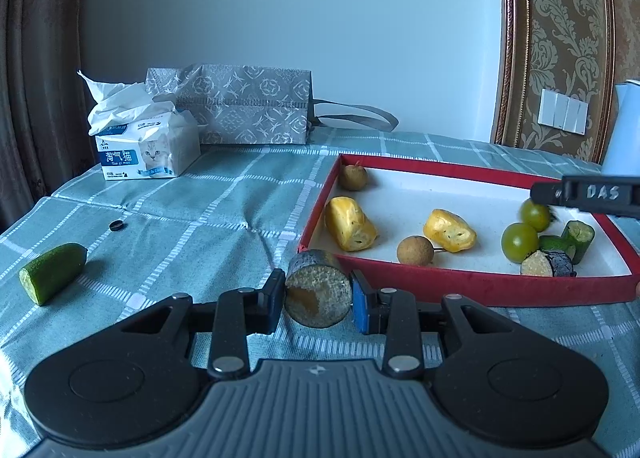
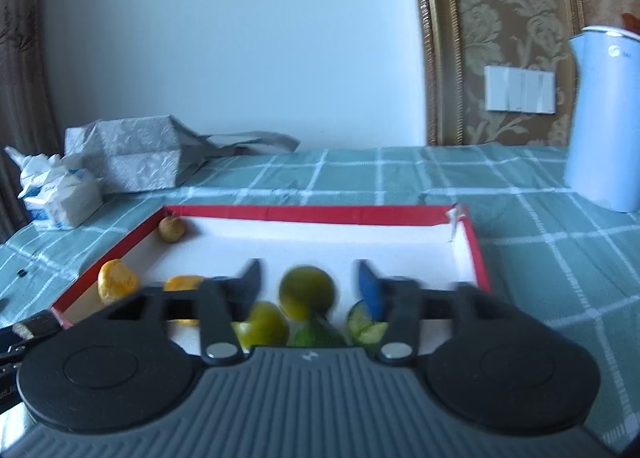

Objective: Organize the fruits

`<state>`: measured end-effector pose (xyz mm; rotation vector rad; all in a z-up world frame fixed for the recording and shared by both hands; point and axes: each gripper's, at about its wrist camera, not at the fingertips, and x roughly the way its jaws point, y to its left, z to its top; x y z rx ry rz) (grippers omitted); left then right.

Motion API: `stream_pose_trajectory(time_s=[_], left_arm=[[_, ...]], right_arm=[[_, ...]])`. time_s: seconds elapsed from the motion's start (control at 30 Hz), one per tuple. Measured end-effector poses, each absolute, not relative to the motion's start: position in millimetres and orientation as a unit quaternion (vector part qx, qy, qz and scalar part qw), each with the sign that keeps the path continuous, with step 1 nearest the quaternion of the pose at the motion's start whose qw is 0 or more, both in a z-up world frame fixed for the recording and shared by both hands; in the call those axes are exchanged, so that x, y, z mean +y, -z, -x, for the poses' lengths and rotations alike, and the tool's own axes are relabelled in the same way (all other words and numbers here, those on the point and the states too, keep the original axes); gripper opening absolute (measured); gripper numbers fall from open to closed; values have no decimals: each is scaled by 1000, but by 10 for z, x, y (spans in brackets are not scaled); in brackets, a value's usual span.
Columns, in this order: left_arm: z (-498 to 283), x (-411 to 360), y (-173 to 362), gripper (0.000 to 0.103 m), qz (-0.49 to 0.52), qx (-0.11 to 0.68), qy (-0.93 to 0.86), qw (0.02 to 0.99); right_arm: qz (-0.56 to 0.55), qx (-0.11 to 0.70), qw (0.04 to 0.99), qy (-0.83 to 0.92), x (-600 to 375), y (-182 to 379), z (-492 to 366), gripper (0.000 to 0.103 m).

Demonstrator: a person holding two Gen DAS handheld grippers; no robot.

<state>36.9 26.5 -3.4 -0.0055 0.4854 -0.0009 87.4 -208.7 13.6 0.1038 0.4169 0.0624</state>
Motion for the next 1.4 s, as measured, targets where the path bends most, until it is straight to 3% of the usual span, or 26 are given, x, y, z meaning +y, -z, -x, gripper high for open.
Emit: stream_pose_trajectory(time_s=[0.2, 0.37, 0.67, 0.87, 1.4], left_arm=[[-335, 262, 26, 34, -1, 230, -3, 973], [-271, 221, -61, 34, -9, 206, -5, 978], [-472, -12, -281, 34, -29, 193, -25, 980], [-731, -192, -364, 34, -34, 196, -27, 980], [-1151, -559, -266, 34, -48, 223, 18, 973]], right_arm=[[-61, 162, 984, -35, -2245, -317, -484, 64], [-69, 142, 986, -50, -2399, -230, -26, 79], [-69, 148, 980, -112, -2339, -39, 291, 79], [-61, 148, 980, -116, -2287, -33, 301, 85], [-61, 147, 980, -119, -2296, -51, 271, 85]])
